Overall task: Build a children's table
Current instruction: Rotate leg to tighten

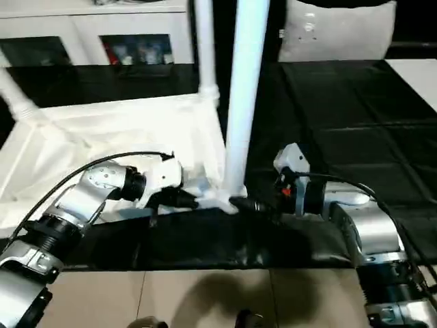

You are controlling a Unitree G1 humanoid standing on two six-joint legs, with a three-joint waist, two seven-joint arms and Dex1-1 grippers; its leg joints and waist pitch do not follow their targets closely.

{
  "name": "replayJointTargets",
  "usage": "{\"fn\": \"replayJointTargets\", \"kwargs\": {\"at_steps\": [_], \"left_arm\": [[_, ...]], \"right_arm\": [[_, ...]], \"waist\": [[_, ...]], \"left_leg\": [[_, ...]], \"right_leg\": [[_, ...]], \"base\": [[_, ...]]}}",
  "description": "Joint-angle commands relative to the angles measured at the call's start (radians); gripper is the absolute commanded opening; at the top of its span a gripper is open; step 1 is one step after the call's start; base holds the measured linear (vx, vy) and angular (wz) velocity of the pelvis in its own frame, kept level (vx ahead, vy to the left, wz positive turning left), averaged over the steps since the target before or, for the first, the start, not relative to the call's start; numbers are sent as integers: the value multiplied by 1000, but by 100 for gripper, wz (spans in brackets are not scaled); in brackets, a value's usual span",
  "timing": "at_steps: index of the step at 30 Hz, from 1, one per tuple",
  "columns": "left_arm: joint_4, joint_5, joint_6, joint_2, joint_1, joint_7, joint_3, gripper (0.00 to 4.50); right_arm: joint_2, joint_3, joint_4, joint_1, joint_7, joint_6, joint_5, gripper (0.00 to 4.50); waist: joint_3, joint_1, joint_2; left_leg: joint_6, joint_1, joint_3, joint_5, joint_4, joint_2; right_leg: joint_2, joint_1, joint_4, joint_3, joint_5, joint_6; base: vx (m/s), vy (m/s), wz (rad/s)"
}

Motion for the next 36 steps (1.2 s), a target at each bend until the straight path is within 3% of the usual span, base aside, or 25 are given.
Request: {"fn": "replayJointTargets", "kwargs": {"at_steps": [1,6,11,23,33,36], "left_arm": [[-15,-7,-72,19,-28,-84,-36,0],[-26,-11,-108,26,-27,-146,-54,0],[-8,-15,-140,21,-37,-168,-61,0],[25,-11,-175,18,-45,-172,-59,0],[35,-6,-172,19,-41,-153,-52,0],[25,-15,-121,7,-36,-123,-35,0]], "right_arm": [[-9,15,6,-22,56,-25,18,408],[-22,48,10,-27,121,-22,20,367],[-41,77,24,-35,172,-34,16,317],[-45,102,42,-42,213,-57,11,203],[-46,114,20,-27,214,-55,17,191],[-33,104,-12,-7,189,-17,40,191]], "waist": [[-96,6,-15],[-94,30,-15],[-96,43,-18],[-94,44,-21],[-94,44,-20],[-93,45,-20]], "left_leg": [[163,-5,10,-36,-55,20],[142,4,15,-42,-58,26],[136,1,15,-39,-59,26],[128,-2,17,-39,-59,20],[123,-2,17,-49,-59,20],[122,0,17,-46,-60,20]], "right_leg": [[-58,86,-55,65,-318,-43],[-60,80,-57,69,-346,-55],[-62,83,-54,72,-342,-54],[-58,84,-61,66,-373,-27],[-57,84,-64,64,-385,-20],[-57,83,-65,65,-387,-18]], "base": [[0,0,0],[0,0,0],[0,0,0],[0,0,0],[0,0,0],[0,0,0]]}}
